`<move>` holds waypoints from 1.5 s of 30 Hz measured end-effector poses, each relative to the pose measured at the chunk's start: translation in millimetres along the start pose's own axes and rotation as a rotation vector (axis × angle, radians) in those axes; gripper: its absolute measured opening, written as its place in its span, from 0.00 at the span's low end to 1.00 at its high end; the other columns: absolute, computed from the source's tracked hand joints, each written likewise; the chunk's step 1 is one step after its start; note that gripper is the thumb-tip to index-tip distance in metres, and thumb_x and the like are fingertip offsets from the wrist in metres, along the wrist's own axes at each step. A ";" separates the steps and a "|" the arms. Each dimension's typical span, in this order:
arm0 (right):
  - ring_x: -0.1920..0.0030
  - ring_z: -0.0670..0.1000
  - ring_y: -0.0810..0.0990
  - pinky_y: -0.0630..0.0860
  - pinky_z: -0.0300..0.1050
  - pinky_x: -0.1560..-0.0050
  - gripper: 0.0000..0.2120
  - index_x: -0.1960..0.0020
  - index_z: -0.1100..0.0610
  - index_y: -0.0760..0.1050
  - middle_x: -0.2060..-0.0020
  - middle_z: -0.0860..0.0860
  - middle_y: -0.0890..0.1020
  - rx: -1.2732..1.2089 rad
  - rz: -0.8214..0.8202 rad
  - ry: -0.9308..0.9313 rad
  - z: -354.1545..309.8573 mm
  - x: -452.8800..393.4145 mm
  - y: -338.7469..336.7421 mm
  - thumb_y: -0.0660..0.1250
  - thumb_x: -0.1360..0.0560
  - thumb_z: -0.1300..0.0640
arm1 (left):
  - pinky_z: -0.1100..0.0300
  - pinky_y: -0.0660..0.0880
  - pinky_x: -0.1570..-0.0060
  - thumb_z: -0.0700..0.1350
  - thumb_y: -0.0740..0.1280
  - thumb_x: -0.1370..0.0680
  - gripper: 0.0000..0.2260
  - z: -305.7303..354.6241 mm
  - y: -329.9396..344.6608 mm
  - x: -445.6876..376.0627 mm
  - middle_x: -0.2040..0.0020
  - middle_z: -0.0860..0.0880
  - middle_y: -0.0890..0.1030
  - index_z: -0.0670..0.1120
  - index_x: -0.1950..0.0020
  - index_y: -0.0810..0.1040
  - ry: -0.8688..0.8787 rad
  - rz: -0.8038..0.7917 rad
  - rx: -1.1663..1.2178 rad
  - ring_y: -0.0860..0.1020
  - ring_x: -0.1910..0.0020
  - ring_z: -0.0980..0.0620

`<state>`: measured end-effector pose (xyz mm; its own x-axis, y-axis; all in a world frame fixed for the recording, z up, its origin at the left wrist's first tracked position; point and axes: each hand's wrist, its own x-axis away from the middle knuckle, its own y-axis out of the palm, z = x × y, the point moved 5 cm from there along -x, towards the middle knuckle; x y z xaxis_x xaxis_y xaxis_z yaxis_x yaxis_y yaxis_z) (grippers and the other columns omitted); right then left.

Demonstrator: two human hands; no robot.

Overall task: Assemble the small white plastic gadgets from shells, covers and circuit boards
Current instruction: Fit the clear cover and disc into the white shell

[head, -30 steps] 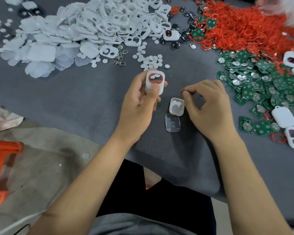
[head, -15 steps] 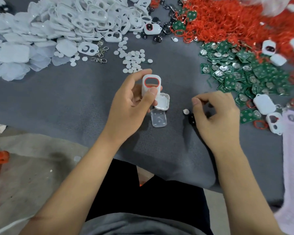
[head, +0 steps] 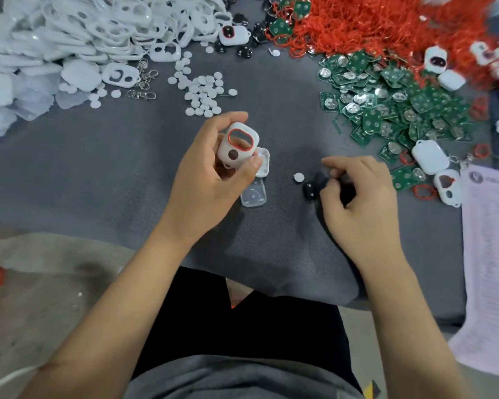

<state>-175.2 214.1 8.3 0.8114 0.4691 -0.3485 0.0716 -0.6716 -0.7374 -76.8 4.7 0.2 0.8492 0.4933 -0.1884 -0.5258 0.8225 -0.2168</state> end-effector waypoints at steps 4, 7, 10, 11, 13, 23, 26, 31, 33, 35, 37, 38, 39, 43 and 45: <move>0.49 0.59 0.75 0.71 0.53 0.43 0.12 0.41 0.57 0.83 0.53 0.54 0.79 0.042 -0.031 -0.051 -1.7 9.0 -1.4 0.71 0.23 0.54 | 0.65 0.74 0.46 0.54 0.67 0.18 0.17 -0.4 2.8 1.3 0.45 0.57 0.83 0.54 0.30 0.74 -0.053 -0.035 0.018 0.81 0.49 0.60; 0.50 0.57 0.75 0.71 0.56 0.45 0.08 0.45 0.56 0.84 0.53 0.52 0.80 0.045 -0.068 -0.093 -2.1 9.4 -0.9 0.74 0.22 0.54 | 0.64 0.70 0.53 0.55 0.56 0.14 0.15 0.5 6.0 1.4 0.51 0.53 0.86 0.54 0.32 0.76 -0.094 -0.105 0.054 0.75 0.62 0.63; 0.53 0.51 0.73 0.70 0.51 0.48 0.04 0.50 0.55 0.81 0.55 0.47 0.80 0.003 -0.097 -0.100 -2.0 6.6 0.4 0.74 0.23 0.57 | 0.69 0.68 0.62 0.51 0.51 0.13 0.19 -0.6 6.5 2.4 0.56 0.52 0.85 0.49 0.35 0.79 -0.128 -0.116 0.130 0.72 0.66 0.61; 0.54 0.49 0.71 0.69 0.49 0.49 0.04 0.51 0.54 0.80 0.55 0.45 0.79 -0.012 -0.105 -0.096 -1.9 5.5 1.0 0.74 0.23 0.58 | 0.70 0.68 0.63 0.49 0.50 0.12 0.19 0.0 6.2 3.4 0.57 0.53 0.84 0.47 0.35 0.79 -0.116 -0.117 0.120 0.73 0.65 0.61; 0.55 0.46 0.69 0.67 0.44 0.50 0.04 0.50 0.54 0.80 0.56 0.43 0.78 -0.030 -0.106 -0.086 -2.0 4.0 2.7 0.74 0.23 0.59 | 0.71 0.68 0.61 0.47 0.49 0.11 0.20 1.6 5.7 4.5 0.58 0.55 0.83 0.45 0.35 0.79 -0.091 -0.112 0.080 0.74 0.65 0.62; 0.59 0.45 0.74 0.69 0.39 0.54 0.09 0.49 0.49 0.81 0.58 0.44 0.79 -0.084 -0.077 0.025 -1.7 4.9 4.1 0.78 0.26 0.52 | 0.68 0.70 0.61 0.46 0.52 0.12 0.15 5.0 3.9 2.8 0.52 0.53 0.86 0.50 0.35 0.77 -0.088 -0.106 0.096 0.70 0.66 0.55; 0.64 0.46 0.76 0.71 0.36 0.61 0.10 0.53 0.46 0.76 0.62 0.41 0.80 -0.253 -0.028 0.137 1.9 -1.0 3.4 0.76 0.25 0.56 | 0.69 0.72 0.59 0.47 0.57 0.12 0.11 7.6 3.1 2.7 0.50 0.53 0.86 0.51 0.33 0.75 -0.089 -0.110 0.121 0.75 0.65 0.61; 0.68 0.43 0.77 0.74 0.35 0.63 0.06 0.49 0.51 0.82 0.64 0.42 0.82 -0.743 0.026 0.307 -11.6 -12.3 18.6 0.74 0.23 0.61 | 0.67 0.76 0.60 0.38 0.63 0.15 0.14 7.1 0.0 1.6 0.46 0.50 0.87 0.44 0.29 0.71 -0.091 -0.079 0.162 0.81 0.60 0.60; 0.63 0.48 0.83 0.78 0.38 0.63 0.06 0.47 0.57 0.82 0.61 0.49 0.85 -1.091 -0.036 0.406 -26.3 -14.3 33.6 0.71 0.21 0.65 | 0.62 0.78 0.60 0.37 0.63 0.15 0.14 6.3 -0.8 1.0 0.45 0.49 0.86 0.43 0.30 0.71 -0.095 -0.065 0.170 0.80 0.62 0.56; 0.57 0.52 0.86 0.81 0.40 0.59 0.07 0.44 0.60 0.82 0.57 0.54 0.86 -1.308 -0.095 0.485 -40.1 -16.1 45.8 0.69 0.21 0.67 | 0.59 0.80 0.59 0.37 0.64 0.16 0.14 6.2 -1.3 0.5 0.46 0.50 0.86 0.43 0.30 0.72 -0.088 -0.057 0.166 0.80 0.63 0.54; 0.55 0.54 0.87 0.82 0.40 0.58 0.08 0.43 0.61 0.81 0.55 0.57 0.86 -1.396 -0.130 0.531 -49.7 -16.8 54.4 0.68 0.20 0.68 | 0.60 0.79 0.60 0.37 0.64 0.16 0.14 5.8 -2.2 0.2 0.50 0.55 0.86 0.46 0.31 0.73 -0.074 -0.052 0.144 0.81 0.62 0.55; 0.54 0.54 0.88 0.82 0.40 0.58 0.09 0.42 0.61 0.81 0.56 0.57 0.85 -1.414 -0.138 0.546 -53.0 -16.4 57.7 0.68 0.20 0.69 | 0.61 0.80 0.60 0.37 0.64 0.16 0.15 6.0 -2.9 0.0 0.52 0.57 0.85 0.47 0.31 0.73 -0.069 -0.048 0.135 0.82 0.61 0.56; 0.54 0.55 0.88 0.82 0.40 0.58 0.10 0.41 0.61 0.81 0.58 0.55 0.85 -1.418 -0.143 0.556 -55.1 -15.9 60.1 0.67 0.20 0.69 | 0.62 0.80 0.60 0.37 0.64 0.17 0.15 6.1 -3.5 -0.4 0.53 0.57 0.84 0.48 0.31 0.73 -0.064 -0.045 0.132 0.82 0.61 0.57; 0.52 0.55 0.88 0.82 0.38 0.58 0.10 0.41 0.60 0.81 0.58 0.53 0.86 -1.415 -0.142 0.568 -55.2 -14.7 62.2 0.67 0.20 0.69 | 0.62 0.79 0.61 0.36 0.64 0.17 0.16 4.1 -3.9 -1.2 0.55 0.54 0.83 0.45 0.30 0.73 -0.063 -0.032 0.150 0.82 0.62 0.56; 0.55 0.52 0.88 0.82 0.38 0.61 0.09 0.42 0.60 0.81 0.58 0.54 0.87 -1.398 -0.142 0.570 -54.6 -14.9 60.9 0.68 0.20 0.67 | 0.62 0.79 0.62 0.37 0.64 0.17 0.15 2.9 -3.3 -1.9 0.55 0.54 0.83 0.46 0.30 0.73 -0.069 -0.032 0.161 0.81 0.63 0.55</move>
<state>-151.2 134.9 0.2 0.8367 0.5167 0.1816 0.3764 -0.7833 0.4947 -76.5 1.9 4.1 0.8698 0.4794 -0.1165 -0.4883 0.8703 -0.0641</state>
